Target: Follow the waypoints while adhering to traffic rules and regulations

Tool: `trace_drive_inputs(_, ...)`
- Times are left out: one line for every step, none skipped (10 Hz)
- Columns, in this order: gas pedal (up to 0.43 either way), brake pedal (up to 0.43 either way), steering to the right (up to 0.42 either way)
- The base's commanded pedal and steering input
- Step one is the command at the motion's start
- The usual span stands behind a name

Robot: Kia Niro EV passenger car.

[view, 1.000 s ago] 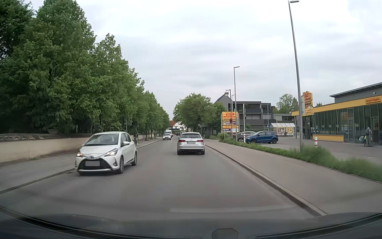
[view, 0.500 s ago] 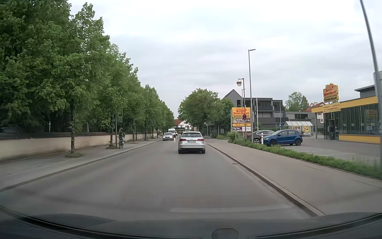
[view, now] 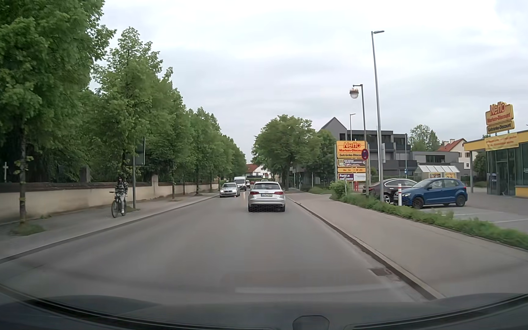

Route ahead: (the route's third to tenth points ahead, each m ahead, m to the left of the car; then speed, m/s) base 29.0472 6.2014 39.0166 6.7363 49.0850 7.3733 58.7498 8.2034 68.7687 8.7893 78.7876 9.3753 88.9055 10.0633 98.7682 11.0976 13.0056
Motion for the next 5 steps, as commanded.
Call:
trace_drive_inputs(0.110, 0.000, -0.016)
trace_drive_inputs(0.110, 0.000, -0.016)
trace_drive_inputs(0.110, 0.000, -0.016)
trace_drive_inputs(0.110, 0.000, -0.016)
trace_drive_inputs(0.110, 0.000, -0.016)
